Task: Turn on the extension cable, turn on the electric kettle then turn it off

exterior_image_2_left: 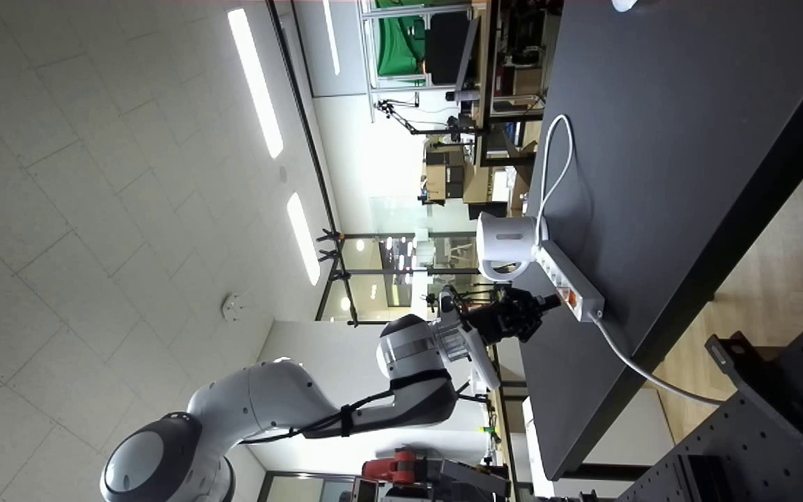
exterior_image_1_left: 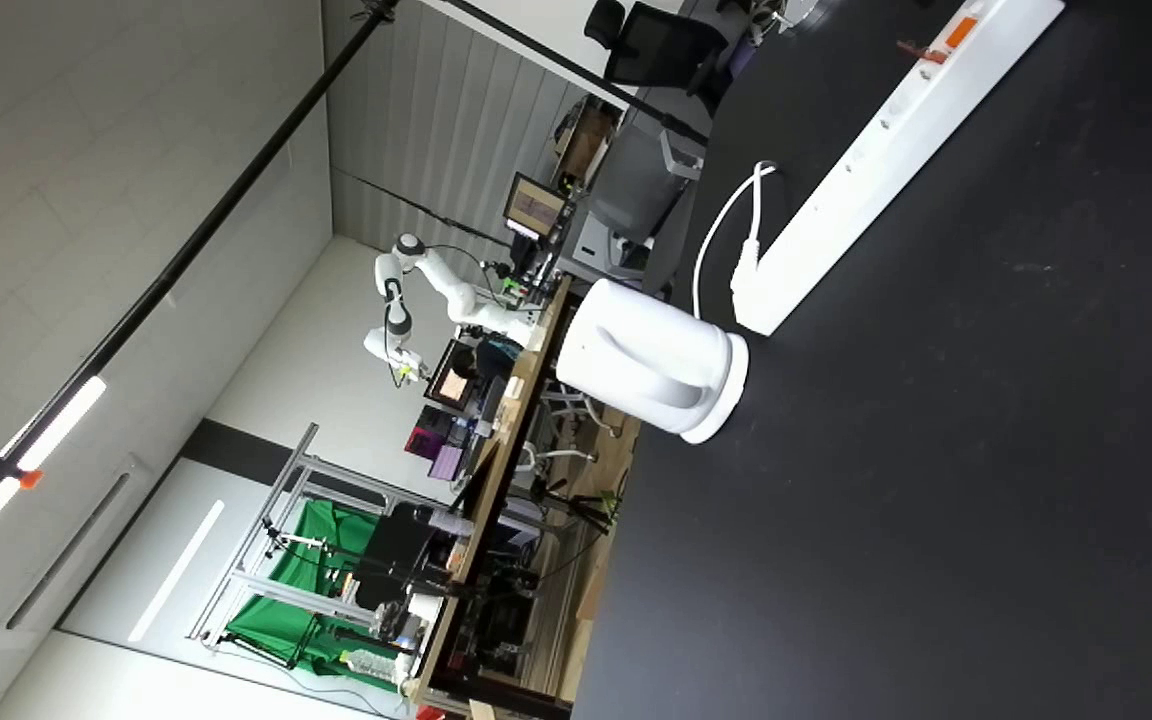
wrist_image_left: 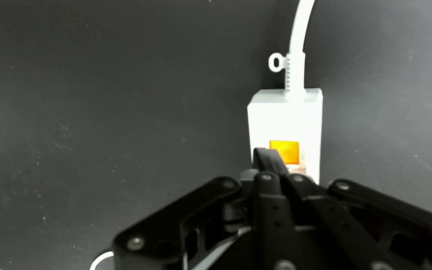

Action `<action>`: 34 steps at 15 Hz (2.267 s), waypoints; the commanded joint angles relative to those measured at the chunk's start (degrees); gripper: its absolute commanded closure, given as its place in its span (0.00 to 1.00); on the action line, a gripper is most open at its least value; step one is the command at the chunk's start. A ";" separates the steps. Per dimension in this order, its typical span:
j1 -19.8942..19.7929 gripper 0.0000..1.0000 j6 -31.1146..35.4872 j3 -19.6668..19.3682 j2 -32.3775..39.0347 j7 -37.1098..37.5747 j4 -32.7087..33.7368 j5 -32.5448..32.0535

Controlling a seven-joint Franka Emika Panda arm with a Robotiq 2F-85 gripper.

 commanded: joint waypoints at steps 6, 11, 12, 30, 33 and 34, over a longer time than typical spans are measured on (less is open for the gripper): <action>0.26 1.00 0.76 -0.60 0.80 4.68 0.96 -6.68; 0.35 1.00 0.98 -0.59 2.21 7.19 1.39 -9.87; 0.36 1.00 1.11 -0.63 2.47 8.12 1.53 -10.80; -0.27 1.00 3.11 -0.85 9.10 22.59 6.15 -27.09; -0.90 1.00 4.32 -1.40 9.93 23.19 6.62 -28.00; -1.37 1.00 5.42 -1.84 10.55 22.69 6.87 -27.80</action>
